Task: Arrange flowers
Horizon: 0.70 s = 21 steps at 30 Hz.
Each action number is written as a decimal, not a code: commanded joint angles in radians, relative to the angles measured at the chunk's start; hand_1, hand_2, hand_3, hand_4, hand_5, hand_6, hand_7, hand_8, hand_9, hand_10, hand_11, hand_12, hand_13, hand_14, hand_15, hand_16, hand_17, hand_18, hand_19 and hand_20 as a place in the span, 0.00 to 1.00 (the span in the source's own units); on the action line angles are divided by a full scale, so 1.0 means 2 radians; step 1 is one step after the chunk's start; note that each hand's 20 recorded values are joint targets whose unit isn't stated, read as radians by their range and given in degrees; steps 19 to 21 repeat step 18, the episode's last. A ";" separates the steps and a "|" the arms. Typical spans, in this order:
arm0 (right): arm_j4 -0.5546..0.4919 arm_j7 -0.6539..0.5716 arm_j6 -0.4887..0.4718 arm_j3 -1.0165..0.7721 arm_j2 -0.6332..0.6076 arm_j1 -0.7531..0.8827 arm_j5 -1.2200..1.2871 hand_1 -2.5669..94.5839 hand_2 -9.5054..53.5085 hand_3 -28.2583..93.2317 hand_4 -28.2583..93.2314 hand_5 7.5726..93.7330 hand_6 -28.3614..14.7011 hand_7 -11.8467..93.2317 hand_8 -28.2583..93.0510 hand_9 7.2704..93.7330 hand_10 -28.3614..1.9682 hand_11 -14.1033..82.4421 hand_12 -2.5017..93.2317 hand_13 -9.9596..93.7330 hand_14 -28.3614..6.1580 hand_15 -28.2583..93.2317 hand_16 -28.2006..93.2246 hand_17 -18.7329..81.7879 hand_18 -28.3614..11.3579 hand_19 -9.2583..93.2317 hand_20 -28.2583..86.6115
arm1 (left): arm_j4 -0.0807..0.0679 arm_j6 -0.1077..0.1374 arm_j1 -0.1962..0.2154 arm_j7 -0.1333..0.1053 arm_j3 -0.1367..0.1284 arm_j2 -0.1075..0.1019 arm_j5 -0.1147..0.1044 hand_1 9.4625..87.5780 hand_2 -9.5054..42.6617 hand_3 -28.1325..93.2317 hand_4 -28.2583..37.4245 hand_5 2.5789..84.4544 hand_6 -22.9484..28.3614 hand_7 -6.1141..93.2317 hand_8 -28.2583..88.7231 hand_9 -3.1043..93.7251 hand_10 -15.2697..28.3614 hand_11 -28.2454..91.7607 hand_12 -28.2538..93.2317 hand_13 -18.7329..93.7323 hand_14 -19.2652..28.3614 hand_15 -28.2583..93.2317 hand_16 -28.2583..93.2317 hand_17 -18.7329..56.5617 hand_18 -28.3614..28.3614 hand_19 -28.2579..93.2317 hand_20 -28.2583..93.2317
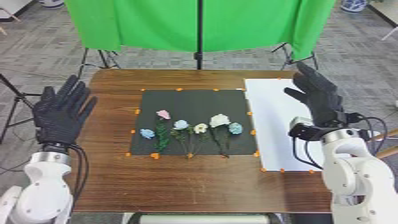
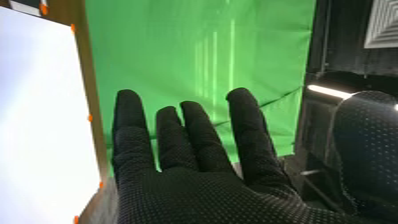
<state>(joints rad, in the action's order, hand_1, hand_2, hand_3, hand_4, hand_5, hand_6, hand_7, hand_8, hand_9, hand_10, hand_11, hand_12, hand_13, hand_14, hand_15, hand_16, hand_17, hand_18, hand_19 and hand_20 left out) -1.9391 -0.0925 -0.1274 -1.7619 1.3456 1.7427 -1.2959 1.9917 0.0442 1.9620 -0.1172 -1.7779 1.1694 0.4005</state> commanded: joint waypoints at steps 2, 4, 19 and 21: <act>0.027 0.014 0.056 0.064 -0.034 -0.043 0.021 0.10 0.30 0.90 0.00 0.28 0.63 0.24 0.13 0.25 0.54 0.19 0.10 0.30 0.47 0.24 0.34 0.29 0.36 0.35 0.36 | -0.003 -0.003 0.000 -0.017 -0.003 -0.012 0.008 0.16 0.39 0.84 0.00 0.44 0.59 0.15 0.17 0.31 0.63 0.33 0.29 0.30 0.58 0.35 0.16 0.19 0.69 0.44 0.31; 0.025 0.015 0.054 0.064 -0.038 -0.049 0.022 0.10 0.29 0.90 0.00 0.28 0.63 0.24 0.13 0.25 0.54 0.19 0.10 0.30 0.47 0.24 0.35 0.29 0.36 0.35 0.36 | -0.002 -0.005 -0.003 -0.018 -0.004 -0.012 0.003 0.16 0.39 0.84 0.00 0.44 0.59 0.15 0.17 0.31 0.63 0.33 0.29 0.30 0.58 0.35 0.17 0.19 0.69 0.44 0.31; 0.005 0.020 0.034 0.068 -0.029 -0.028 0.012 0.11 0.29 0.90 0.00 0.29 0.63 0.24 0.13 0.25 0.53 0.19 0.10 0.30 0.46 0.25 0.35 0.29 0.33 0.36 0.36 | 0.013 -0.005 0.027 -0.010 -0.022 -0.012 -0.005 0.17 0.40 0.84 0.00 0.45 0.59 0.15 0.17 0.32 0.64 0.33 0.29 0.31 0.60 0.36 0.17 0.19 0.70 0.45 0.32; 0.005 0.020 0.034 0.068 -0.029 -0.028 0.012 0.11 0.29 0.90 0.00 0.29 0.63 0.24 0.13 0.25 0.53 0.19 0.10 0.30 0.46 0.25 0.35 0.29 0.33 0.36 0.36 | 0.013 -0.005 0.027 -0.010 -0.022 -0.012 -0.005 0.17 0.40 0.84 0.00 0.45 0.59 0.15 0.17 0.32 0.64 0.33 0.29 0.31 0.60 0.36 0.17 0.19 0.70 0.45 0.32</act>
